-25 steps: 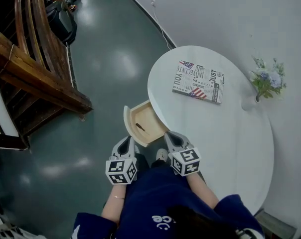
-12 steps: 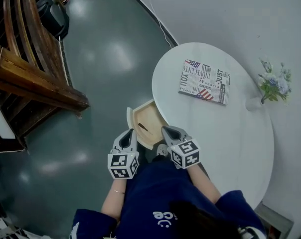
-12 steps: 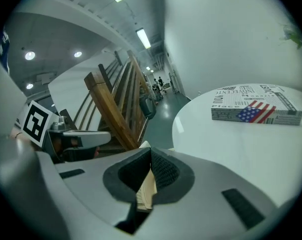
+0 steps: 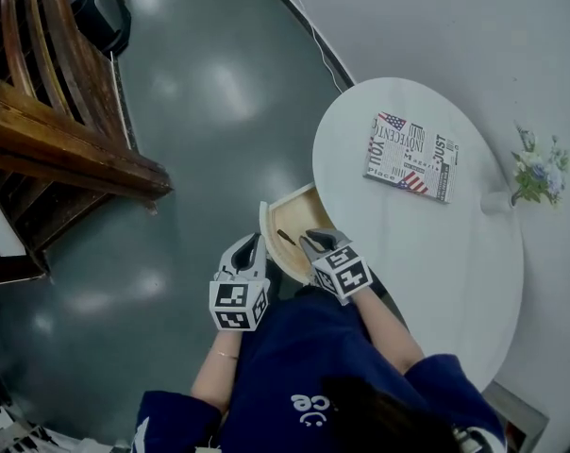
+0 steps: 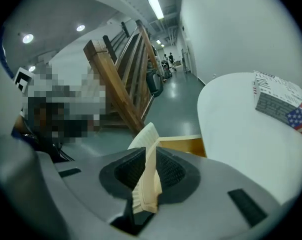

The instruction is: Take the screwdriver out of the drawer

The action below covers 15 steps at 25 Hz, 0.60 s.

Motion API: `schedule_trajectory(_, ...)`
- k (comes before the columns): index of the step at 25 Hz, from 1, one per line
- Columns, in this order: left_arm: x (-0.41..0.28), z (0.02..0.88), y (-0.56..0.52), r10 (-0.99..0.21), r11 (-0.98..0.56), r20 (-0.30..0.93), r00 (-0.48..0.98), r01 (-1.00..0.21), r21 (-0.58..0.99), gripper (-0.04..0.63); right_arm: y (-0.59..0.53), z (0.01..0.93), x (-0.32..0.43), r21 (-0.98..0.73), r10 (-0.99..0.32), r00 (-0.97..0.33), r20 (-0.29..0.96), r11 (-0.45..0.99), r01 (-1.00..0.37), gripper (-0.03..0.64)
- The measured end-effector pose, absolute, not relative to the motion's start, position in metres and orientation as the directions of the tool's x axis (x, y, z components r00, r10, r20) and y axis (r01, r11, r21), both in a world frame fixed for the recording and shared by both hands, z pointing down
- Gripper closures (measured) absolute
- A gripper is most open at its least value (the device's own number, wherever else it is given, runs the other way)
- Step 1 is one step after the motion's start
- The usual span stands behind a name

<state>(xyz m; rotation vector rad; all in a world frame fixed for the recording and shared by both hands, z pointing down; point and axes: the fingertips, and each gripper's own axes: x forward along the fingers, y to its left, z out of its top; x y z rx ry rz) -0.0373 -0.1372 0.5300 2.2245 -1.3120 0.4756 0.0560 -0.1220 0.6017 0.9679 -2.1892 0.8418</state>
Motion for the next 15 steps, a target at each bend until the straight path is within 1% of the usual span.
schedule_trajectory(6,-0.057,0.54,-0.146,-0.679,-0.409,0.556,0.479,-0.876,0.256,0.591,-0.123,0.642,0.041,-0.301,-0.303,-0.531,0.792,0.564,-0.769,0.484)
schedule_trajectory(10,-0.065,0.548,-0.145,-0.653,-0.412,0.581,0.485,-0.872,0.264,0.591,-0.122,0.671,0.033,-0.316,-0.234,-0.514,0.825,0.563,-0.764,0.454)
schedule_trajectory(15,-0.07,0.555,-0.142,-0.62,-0.423,0.608,0.495,-0.864,0.272,0.591,-0.119,0.697,0.025,-0.303,-0.141,-0.493,0.859,0.636,-0.71,0.422)
